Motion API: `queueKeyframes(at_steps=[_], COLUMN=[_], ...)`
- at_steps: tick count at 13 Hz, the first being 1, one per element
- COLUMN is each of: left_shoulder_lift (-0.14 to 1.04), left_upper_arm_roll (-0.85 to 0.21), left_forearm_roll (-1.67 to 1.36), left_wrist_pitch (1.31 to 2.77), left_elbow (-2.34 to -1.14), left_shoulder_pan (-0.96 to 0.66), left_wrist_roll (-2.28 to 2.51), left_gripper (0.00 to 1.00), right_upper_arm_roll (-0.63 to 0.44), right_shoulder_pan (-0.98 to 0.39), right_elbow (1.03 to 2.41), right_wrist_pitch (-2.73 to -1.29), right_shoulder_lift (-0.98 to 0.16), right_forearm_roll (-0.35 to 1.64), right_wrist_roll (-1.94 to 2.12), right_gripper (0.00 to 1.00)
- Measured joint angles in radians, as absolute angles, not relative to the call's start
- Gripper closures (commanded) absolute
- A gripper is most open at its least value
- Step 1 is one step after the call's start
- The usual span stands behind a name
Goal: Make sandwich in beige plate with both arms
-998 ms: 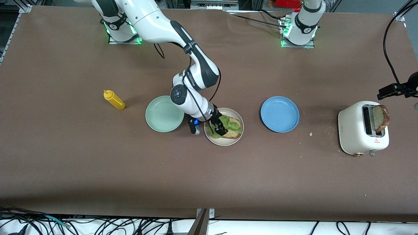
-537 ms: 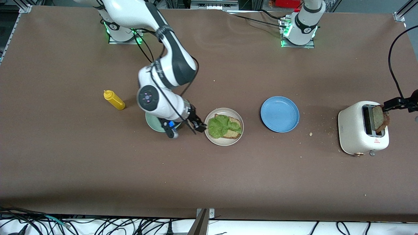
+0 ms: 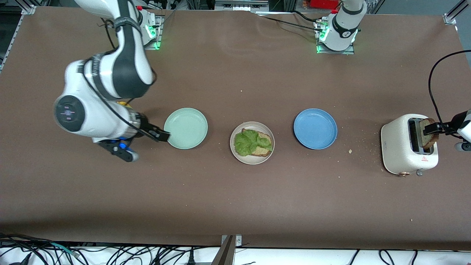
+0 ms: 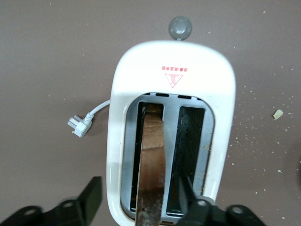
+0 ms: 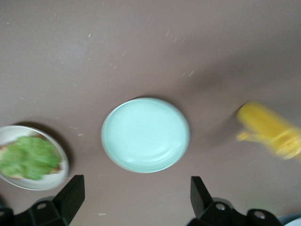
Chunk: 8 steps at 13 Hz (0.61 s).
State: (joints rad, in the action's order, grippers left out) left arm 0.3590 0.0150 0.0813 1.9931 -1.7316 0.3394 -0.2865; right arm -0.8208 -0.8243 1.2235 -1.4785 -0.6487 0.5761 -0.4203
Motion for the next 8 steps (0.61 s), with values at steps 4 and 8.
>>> queueKeyframes(at_steps=[4, 8], left_shoulder_lift=[0.363, 0.355], left_upper_arm_roll=[0.012, -0.008], left_forearm_roll=[0.081, 0.081], left_wrist_pitch=[1.931, 1.718], left_elbow=[-1.724, -1.603], left_shoulder_pan=[0.347, 0.346], left_wrist_roll=[-0.327, -0.336], left_gripper=[1.0, 1.0], right_upper_arm_roll=[-0.903, -0.919], right_shoulder_pan=[-0.827, -0.827], right_elbow=[1.223, 1.225], right_wrist_pitch=[-1.461, -1.451], right_shoulder_lift=[-0.591, -0.56], right_forearm_roll=[0.563, 0.523], right_wrist_roll=[-0.211, -0.186], right_gripper=[0.01, 0.01])
